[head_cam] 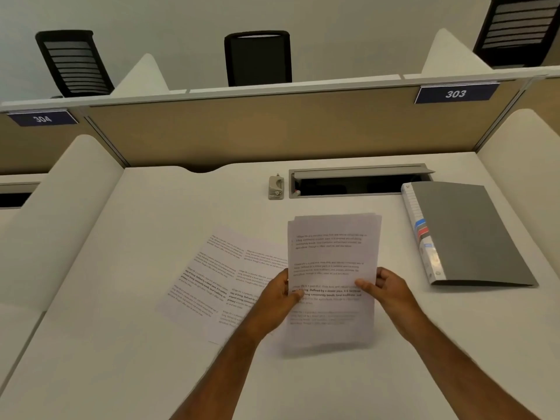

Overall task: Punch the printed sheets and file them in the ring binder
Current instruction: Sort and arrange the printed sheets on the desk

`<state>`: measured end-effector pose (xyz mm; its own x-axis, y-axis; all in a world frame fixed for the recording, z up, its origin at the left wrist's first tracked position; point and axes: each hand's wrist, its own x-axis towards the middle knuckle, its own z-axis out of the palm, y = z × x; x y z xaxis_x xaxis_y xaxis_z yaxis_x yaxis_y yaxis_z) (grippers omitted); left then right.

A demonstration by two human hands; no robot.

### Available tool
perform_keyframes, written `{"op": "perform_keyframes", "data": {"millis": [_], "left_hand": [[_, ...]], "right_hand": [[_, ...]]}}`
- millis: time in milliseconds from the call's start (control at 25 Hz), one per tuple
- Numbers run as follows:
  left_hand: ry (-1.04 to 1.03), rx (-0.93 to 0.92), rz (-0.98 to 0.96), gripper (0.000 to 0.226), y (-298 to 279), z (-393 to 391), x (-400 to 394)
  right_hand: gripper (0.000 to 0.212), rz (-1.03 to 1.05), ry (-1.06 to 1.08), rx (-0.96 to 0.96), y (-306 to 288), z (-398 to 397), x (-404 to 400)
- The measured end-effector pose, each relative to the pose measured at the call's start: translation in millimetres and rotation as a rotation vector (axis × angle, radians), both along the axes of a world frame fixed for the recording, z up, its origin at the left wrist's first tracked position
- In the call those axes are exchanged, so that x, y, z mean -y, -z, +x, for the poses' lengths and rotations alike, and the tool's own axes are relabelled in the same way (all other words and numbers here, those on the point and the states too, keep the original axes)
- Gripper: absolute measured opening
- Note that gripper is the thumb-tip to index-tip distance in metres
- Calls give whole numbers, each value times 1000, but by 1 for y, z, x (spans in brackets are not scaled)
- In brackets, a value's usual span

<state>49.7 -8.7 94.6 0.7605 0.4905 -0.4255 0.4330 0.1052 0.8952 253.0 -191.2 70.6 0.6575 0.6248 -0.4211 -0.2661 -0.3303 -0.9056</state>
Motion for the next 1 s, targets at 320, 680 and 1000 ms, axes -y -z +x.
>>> {"op": "perform_keyframes", "data": {"millis": [320,680,1000], "left_hand": [[-15,157,170,31,-52,57,6],[49,150,200,27,-59,83,24],[19,173,217,25,-64,90,22]], "right_hand": [[31,159,142,271,-65,32,9],[32,77,91,345,-55,35,27],[37,86,131,363,-56,44,25]]}}
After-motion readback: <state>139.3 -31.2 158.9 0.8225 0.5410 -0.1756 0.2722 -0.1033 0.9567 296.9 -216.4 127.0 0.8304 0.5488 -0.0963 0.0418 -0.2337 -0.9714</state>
